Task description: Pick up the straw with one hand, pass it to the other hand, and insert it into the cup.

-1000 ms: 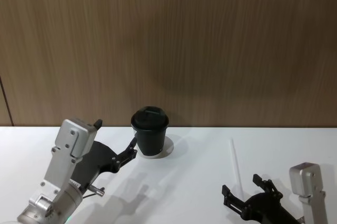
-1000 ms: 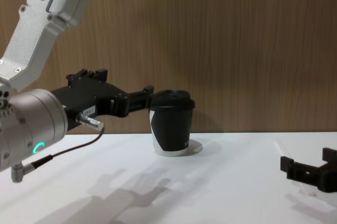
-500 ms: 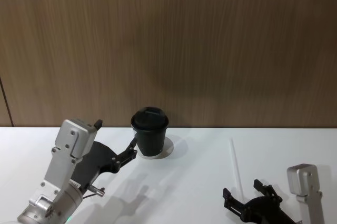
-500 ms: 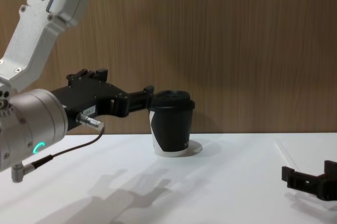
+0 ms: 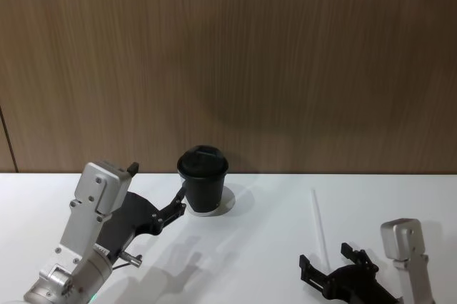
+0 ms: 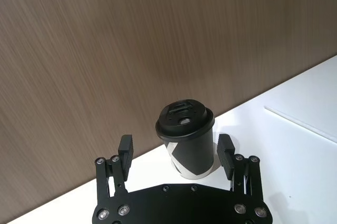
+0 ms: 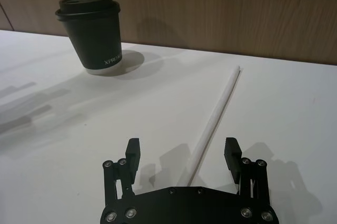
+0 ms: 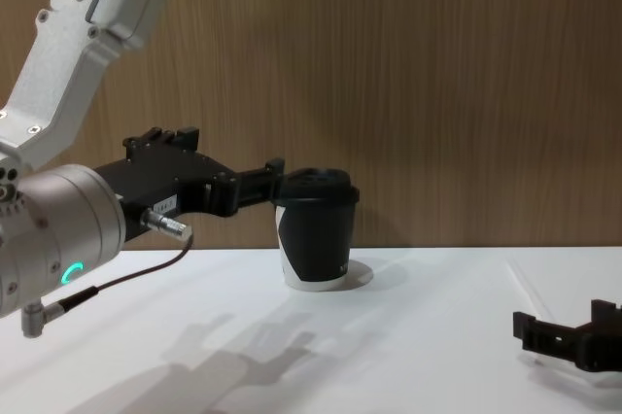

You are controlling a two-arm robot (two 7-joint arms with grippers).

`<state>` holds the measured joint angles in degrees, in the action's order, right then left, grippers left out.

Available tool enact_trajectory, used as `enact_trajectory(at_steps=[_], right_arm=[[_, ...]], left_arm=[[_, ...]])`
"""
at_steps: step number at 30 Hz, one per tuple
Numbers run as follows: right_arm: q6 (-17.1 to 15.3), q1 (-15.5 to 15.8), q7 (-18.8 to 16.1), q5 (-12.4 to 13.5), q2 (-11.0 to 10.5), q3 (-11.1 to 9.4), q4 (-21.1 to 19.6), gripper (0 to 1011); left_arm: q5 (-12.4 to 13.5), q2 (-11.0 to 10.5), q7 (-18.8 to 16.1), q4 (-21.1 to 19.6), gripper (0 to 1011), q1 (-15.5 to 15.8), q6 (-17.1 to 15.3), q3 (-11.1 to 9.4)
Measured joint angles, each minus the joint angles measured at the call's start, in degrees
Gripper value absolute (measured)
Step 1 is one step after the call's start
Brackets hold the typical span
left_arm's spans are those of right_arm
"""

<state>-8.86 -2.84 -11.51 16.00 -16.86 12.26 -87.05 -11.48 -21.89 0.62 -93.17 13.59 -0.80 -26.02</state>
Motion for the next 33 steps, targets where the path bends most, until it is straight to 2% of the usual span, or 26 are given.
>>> enact_trajectory(at_steps=[33], right_arm=[[-2.1, -3.2, -0.2, -2.4, 1.2, 0.2, 4.4, 1001]], left_arm=[[0.0, 0.0, 0.0, 0.0, 1002, 0.0, 0.0, 0.0]])
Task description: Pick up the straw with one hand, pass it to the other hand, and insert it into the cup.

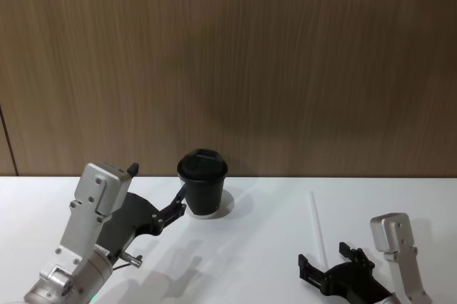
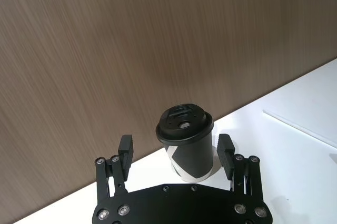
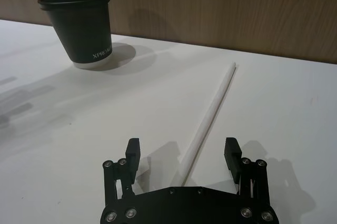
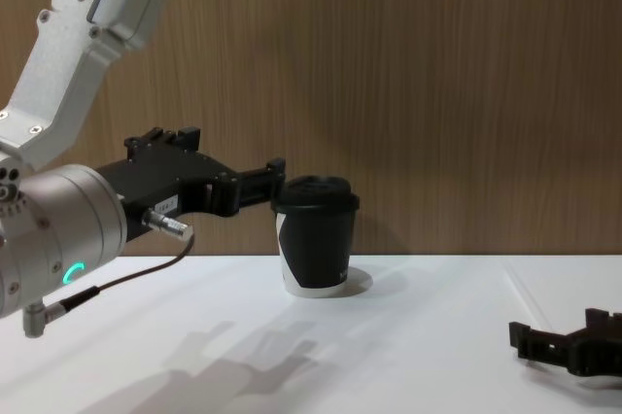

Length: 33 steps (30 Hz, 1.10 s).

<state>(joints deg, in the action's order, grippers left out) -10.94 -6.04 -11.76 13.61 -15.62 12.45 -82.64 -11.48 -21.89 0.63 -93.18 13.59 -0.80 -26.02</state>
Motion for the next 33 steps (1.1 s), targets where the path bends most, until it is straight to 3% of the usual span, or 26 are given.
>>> enact_trajectory(at_steps=[33], right_arm=[[-0.5, -0.3, -0.1, -0.4, 0.1, 0.1, 0.4, 1001]], left_arm=[[0.0, 0.0, 0.0, 0.0, 1002, 0.0, 0.0, 0.0]])
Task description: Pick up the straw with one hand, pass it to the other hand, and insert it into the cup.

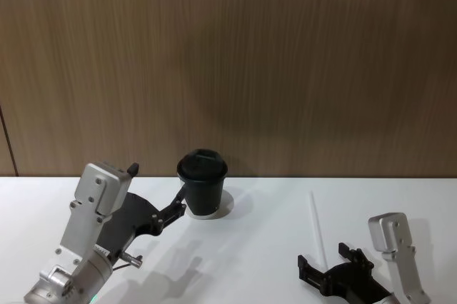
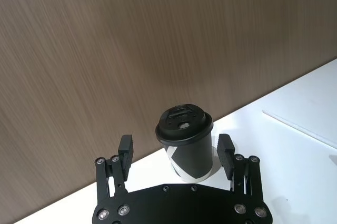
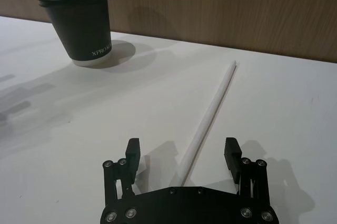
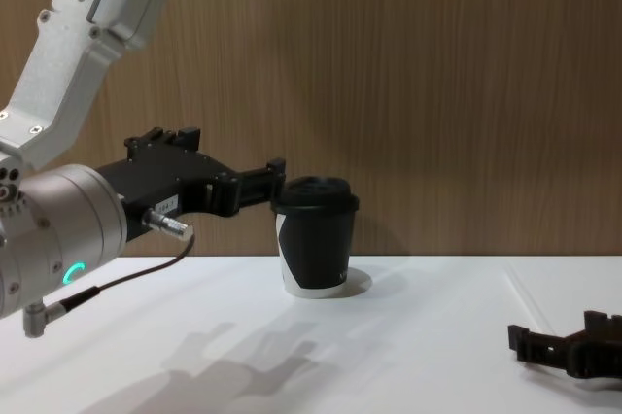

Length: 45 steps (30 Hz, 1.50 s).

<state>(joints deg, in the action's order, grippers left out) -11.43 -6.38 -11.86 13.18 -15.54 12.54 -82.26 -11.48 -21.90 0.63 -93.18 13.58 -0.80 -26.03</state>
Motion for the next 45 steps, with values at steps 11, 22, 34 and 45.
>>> enact_trajectory(at_steps=[11, 22, 34, 45], right_arm=[[0.0, 0.0, 0.0, 0.0, 0.0, 0.0, 0.0, 1001], [0.0, 0.0, 0.0, 0.0, 0.0, 0.0, 0.0, 1001], [0.0, 0.0, 0.0, 0.0, 0.0, 0.0, 0.0, 1001], [0.0, 0.0, 0.0, 0.0, 0.0, 0.0, 0.0, 1001]], left_arm=[[0.0, 0.0, 0.0, 0.0, 1001, 0.0, 0.0, 0.0], [0.0, 0.0, 0.0, 0.0, 1002, 0.0, 0.0, 0.0], [0.0, 0.0, 0.0, 0.0, 1002, 0.0, 0.0, 0.0], [0.0, 0.0, 0.0, 0.0, 1002, 0.0, 0.0, 0.0]])
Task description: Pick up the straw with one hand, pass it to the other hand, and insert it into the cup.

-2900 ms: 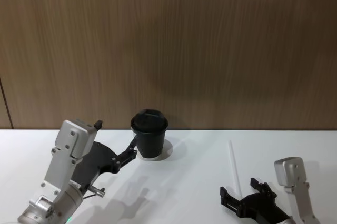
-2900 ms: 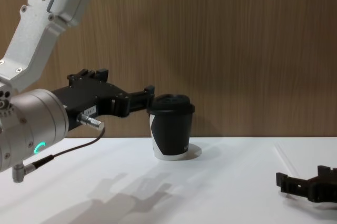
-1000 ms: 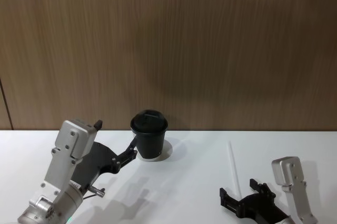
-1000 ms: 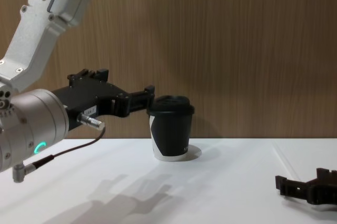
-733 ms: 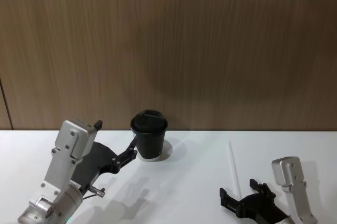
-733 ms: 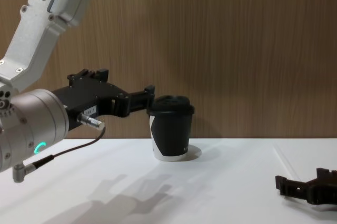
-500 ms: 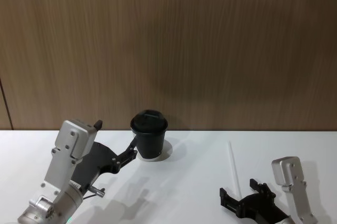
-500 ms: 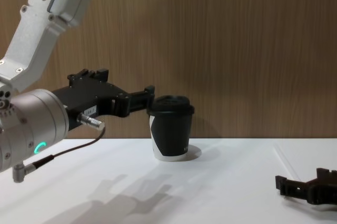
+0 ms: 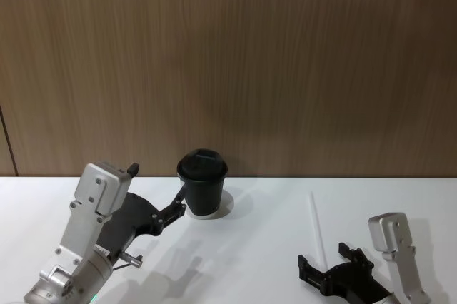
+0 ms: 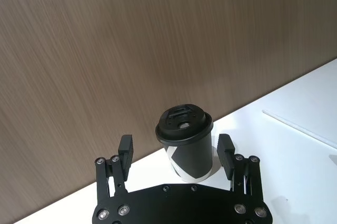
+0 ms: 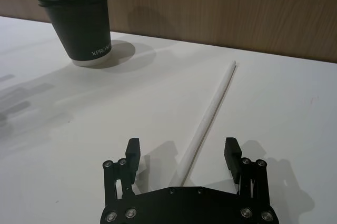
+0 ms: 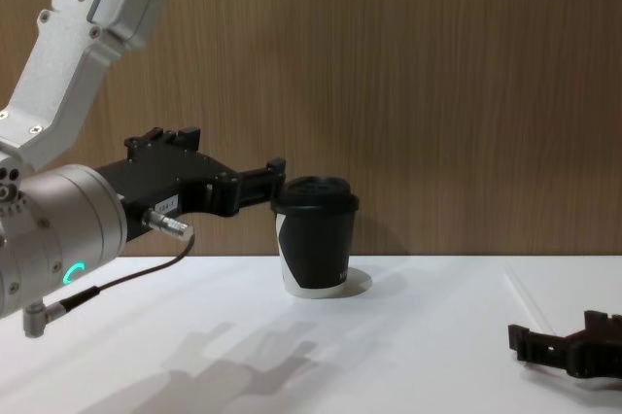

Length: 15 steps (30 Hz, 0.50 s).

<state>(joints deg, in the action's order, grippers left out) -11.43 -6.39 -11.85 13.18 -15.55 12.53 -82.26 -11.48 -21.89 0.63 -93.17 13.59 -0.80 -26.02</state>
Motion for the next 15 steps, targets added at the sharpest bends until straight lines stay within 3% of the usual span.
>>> enact_trajectory(at_steps=[15], right_arm=[[0.0, 0.0, 0.0, 0.0, 0.0, 0.0, 0.0, 1001]], left_arm=[[0.0, 0.0, 0.0, 0.0, 1002, 0.0, 0.0, 0.0]])
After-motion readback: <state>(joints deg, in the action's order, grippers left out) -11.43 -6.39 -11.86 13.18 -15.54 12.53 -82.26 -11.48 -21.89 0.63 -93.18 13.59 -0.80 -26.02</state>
